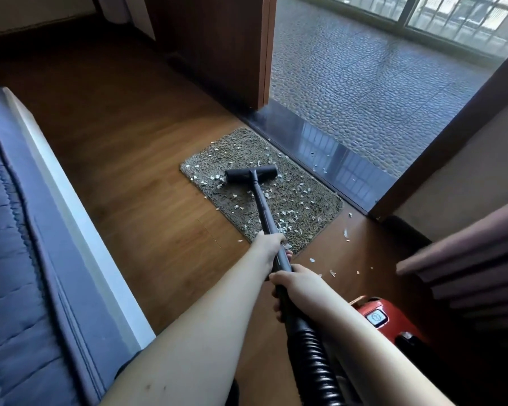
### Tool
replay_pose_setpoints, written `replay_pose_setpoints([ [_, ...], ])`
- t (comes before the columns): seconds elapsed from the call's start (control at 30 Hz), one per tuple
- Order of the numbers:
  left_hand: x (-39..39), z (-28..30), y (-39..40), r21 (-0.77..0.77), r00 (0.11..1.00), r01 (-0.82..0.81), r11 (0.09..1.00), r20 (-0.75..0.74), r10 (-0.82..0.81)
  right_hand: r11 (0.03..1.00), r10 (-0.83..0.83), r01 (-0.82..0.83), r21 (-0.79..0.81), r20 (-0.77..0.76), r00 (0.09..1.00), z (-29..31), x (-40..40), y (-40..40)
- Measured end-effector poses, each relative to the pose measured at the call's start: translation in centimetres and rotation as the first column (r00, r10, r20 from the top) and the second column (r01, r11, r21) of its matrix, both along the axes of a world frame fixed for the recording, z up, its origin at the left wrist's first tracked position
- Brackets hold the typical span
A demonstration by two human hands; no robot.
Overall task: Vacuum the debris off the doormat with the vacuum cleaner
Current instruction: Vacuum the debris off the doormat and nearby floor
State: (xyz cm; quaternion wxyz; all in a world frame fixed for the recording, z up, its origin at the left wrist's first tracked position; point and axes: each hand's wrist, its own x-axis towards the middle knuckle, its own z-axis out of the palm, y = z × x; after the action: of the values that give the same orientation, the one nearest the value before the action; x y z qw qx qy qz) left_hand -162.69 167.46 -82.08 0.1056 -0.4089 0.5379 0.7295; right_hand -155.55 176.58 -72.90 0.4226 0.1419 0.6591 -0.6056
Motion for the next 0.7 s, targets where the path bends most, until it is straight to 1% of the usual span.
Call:
replay_pose_setpoints([
  [0.2, 0.9, 0.9, 3.0, -0.042, 0.994, 0.087, 0.995, 0.067, -0.084, 0.996, 0.062, -0.061, 0.058, -0.023, 0.998, 2.1, 1.3, 3.1],
  [0.33, 3.0, 2.3, 6.2, 0.006, 0.992, 0.077, 0.997, 0.103, -0.078, 0.986, 0.122, -0.118, 0.12, -0.018, 0.992, 4.0, 2.9, 6.2],
  [0.4, 4.0, 2.8, 7.1, 0.045, 0.993, 0.041, 0.998, 0.11, -0.046, 0.983, 0.133, -0.131, 0.132, -0.001, 0.991, 4.5, 3.6, 7.2],
  [0.53, 5.2, 2.9, 7.5, 0.022, 0.991, 0.048, 0.999, 0.124, -0.051, 0.978, 0.15, -0.152, 0.14, 0.023, 0.988, 4.5, 4.4, 7.5],
  [0.7, 4.2, 2.2, 6.4, -0.023, 0.989, 0.086, 0.996, 0.122, -0.083, 0.984, 0.126, -0.126, 0.126, 0.013, 0.992, 3.4, 3.8, 6.1],
])
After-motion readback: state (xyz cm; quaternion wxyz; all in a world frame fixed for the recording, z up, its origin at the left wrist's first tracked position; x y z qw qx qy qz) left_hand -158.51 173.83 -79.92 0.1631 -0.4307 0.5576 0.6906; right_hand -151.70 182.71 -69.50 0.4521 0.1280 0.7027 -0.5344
